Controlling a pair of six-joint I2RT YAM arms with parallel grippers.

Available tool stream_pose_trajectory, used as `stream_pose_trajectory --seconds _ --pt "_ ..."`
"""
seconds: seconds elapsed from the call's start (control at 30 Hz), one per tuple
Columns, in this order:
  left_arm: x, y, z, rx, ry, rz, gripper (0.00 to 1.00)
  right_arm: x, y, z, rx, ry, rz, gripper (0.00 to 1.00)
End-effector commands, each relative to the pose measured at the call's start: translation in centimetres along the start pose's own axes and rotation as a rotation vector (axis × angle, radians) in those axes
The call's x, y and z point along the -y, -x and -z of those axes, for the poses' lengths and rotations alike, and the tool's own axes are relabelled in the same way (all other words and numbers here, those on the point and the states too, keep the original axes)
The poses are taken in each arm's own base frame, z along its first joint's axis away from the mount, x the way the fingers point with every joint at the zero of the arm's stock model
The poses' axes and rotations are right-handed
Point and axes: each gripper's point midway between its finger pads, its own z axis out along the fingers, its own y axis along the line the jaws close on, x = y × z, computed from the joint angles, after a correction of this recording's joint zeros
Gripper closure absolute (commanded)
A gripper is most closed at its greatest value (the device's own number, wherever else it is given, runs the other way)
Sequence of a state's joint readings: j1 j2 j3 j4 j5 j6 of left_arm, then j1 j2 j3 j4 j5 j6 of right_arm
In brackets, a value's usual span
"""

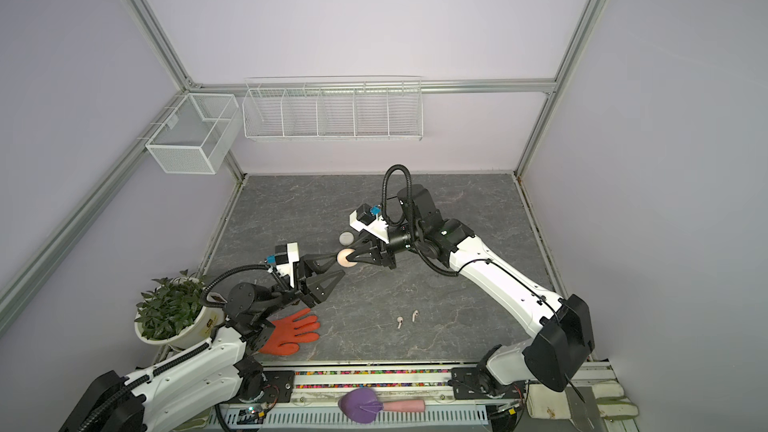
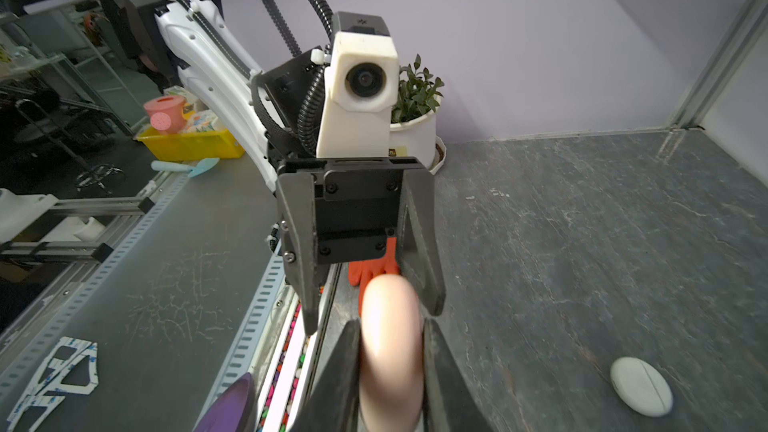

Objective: Insert the wireless bluetooth earbuds into the charging case
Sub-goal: 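Bring the open right gripper over the pink case held by the left gripper, then push the pink case lid open with the right gripper fingers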

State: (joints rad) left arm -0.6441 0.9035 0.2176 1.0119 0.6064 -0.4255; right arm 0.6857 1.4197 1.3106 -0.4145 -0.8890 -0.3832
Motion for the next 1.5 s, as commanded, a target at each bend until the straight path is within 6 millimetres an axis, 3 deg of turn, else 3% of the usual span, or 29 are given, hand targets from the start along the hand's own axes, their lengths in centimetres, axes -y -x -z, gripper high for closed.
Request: stream_pose_trajectory --seconds 0.0,0.23,0.4,0.6,1.1,1.17,1.3,1.4,1.47 --pt "0.9 -1.5 -0.8 -0.091 -0.064 -0.044 0.42 -0.3 -1.5 1.0 -0.089 -0.019 0.024 0.91" --pt "0.7 -2.2 -1.8 -0.108 -0.106 -0.180 0.46 -0.7 -1.5 1.1 -0.118 0.019 0.009 0.91" --pt "-0.4 -1.2 -2.1 -0.057 -0.040 -0.211 0.48 -0.8 -1.8 1.0 -0.122 0.028 -0.002 0.91" --pt "-0.1 -0.1 -3.0 -0.030 -0.076 -0.195 0.50 -0.6 -1.9 0.8 -0.121 0.026 -0.011 0.91" --pt "0.8 0.6 -3.6 0.059 -0.176 -0.135 0.81 -0.2 -2.0 0.7 -0.126 0.010 -0.021 0.89" --pt "0.9 0.6 -3.7 0.055 -0.181 -0.131 0.88 -0.1 -2.1 0.6 -0.129 0.010 -0.024 0.83" --pt "0.8 0.4 -3.7 0.036 -0.177 -0.128 1.00 0.1 -1.7 0.8 -0.125 -0.014 -0.005 0.54" --pt "0.6 -0.1 -3.5 0.016 -0.165 -0.131 1.00 0.1 -0.7 1.5 -0.122 -0.063 0.035 0.37" --pt "0.5 -0.5 -3.4 0.003 -0.156 -0.136 1.00 0.5 -0.8 1.6 -0.141 -0.145 0.089 0.32"
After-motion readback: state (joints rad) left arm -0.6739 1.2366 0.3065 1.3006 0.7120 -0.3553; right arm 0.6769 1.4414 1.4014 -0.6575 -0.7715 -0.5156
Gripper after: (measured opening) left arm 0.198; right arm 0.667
